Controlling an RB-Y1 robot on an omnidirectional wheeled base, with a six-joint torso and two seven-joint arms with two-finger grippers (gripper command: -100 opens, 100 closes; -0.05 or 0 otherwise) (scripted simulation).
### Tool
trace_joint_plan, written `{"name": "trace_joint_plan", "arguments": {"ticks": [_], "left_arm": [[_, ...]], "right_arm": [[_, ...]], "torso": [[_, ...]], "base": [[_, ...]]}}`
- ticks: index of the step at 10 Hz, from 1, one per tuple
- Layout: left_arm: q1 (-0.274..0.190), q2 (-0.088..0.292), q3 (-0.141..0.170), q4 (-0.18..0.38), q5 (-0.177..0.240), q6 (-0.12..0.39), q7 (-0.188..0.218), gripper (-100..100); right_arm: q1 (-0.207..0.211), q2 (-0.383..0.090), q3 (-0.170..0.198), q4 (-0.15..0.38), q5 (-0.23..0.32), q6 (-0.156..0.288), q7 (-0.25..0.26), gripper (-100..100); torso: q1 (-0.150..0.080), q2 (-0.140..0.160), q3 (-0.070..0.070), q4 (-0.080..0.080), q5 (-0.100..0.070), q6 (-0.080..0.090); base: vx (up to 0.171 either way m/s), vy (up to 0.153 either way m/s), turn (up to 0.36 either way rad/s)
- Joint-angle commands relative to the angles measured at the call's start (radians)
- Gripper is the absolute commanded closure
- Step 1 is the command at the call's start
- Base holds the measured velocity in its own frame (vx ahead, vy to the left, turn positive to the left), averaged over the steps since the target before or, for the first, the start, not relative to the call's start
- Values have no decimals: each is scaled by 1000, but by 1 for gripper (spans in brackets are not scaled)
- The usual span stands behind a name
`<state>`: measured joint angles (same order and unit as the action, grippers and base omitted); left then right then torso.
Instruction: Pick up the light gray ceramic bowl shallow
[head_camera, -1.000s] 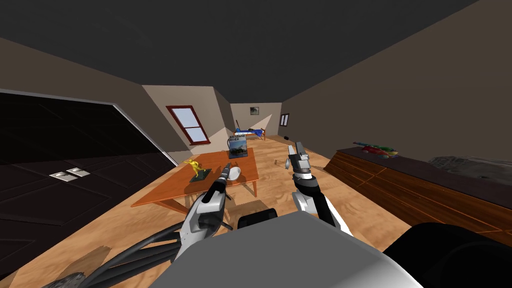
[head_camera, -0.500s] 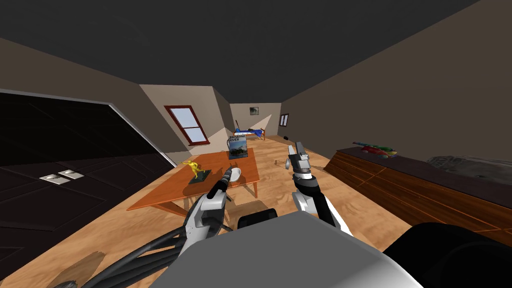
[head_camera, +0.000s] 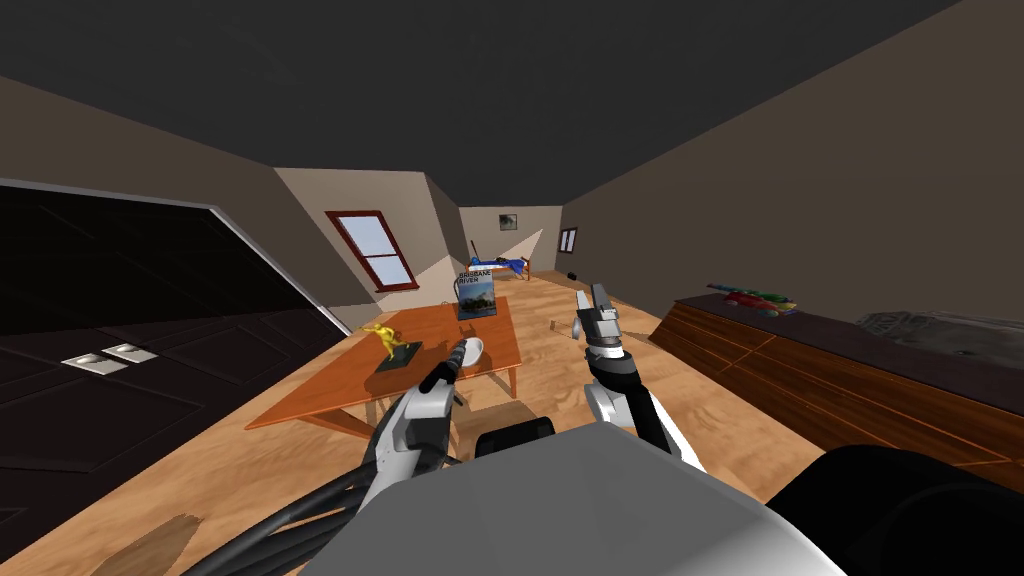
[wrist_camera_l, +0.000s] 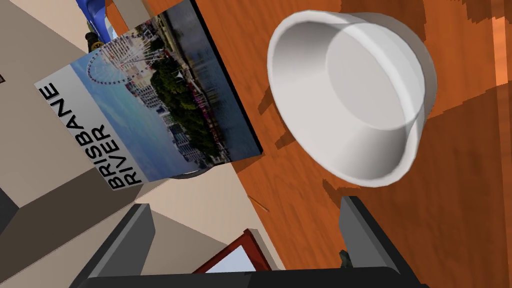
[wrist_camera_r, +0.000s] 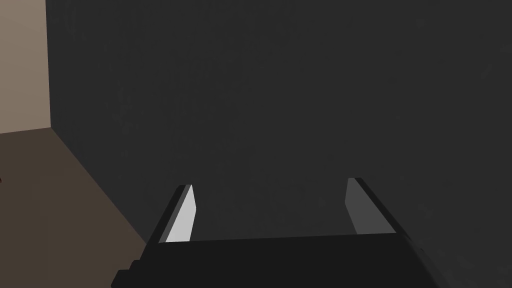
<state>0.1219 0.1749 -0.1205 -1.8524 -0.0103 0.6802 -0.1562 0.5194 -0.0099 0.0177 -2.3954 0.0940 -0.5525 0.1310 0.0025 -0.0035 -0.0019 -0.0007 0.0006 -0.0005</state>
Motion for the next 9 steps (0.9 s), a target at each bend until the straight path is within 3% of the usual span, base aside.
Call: {"name": "trace_joint_plan", "arguments": {"ticks": [1,3,4,7,9], "left_arm": [[-19,-4,-14,45,-1,50,5,-100],[-26,0,-22,67,5,106,7,-100],[-26,0,-22,67,5,108,7,-100],[-44,10,-45,128,21,208,15,-100],[-48,14,-52,146,26,247,17,-100]], "right_arm": [[0,0,0,0,0,0,0,0],[0,0,0,0,0,0,0,0],[0,0,0,0,0,0,0,0],[0,0,0,0,0,0,0,0],[0,0,0,0,0,0,0,0]], "torso": [[0,0,0,0,0,0],[1,-1,-1,0,0,0],[0,-1,-1,0,0,0],[1,-2,-1,0,0,0],[1,-2,-1,-1,0,0]], "base": [[81,48,-16],[64,43,-9],[50,27,-7],[82,49,-8],[76,37,-3]]}}
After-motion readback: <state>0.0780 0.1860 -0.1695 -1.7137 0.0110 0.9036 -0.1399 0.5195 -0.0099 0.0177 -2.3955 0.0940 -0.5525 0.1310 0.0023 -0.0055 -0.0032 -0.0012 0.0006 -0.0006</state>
